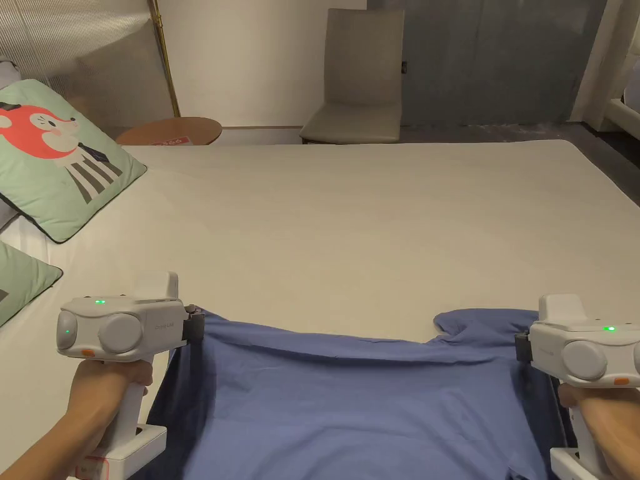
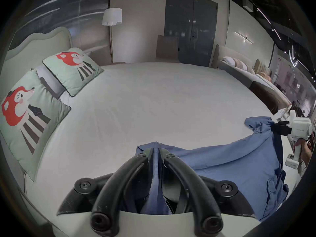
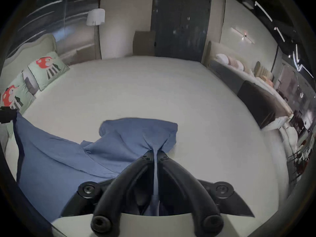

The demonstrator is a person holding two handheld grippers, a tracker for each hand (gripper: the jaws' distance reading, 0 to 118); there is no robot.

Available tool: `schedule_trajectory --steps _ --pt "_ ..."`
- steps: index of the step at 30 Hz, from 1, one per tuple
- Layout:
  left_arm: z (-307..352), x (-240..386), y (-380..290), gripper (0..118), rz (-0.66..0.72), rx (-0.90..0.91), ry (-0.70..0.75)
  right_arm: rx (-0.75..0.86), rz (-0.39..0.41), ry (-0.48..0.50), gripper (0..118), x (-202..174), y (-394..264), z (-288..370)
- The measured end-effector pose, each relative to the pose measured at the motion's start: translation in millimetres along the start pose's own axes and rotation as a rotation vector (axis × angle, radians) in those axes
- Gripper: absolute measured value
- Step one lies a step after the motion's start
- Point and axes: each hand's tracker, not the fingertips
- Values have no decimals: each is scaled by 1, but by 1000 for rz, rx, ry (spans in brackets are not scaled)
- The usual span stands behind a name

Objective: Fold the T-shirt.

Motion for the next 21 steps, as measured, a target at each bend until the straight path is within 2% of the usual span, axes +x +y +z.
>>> schedule_trajectory --steps 2,7,11,15,21 --pt "17 0 7 4 6 60 16 85 22 -2 2 0 16 25" --pt "64 2 47 4 34 177 38 314 -3 -9 2 6 66 81" --pt "110 3 96 4 42 331 68 502 2 -20 2 5 119 144" --pt "152 2 149 4 59 449 76 670 29 -39 2 10 172 177" --pt "182 8 218 4 18 577 144 771 -5 -19 2 16 249 211"
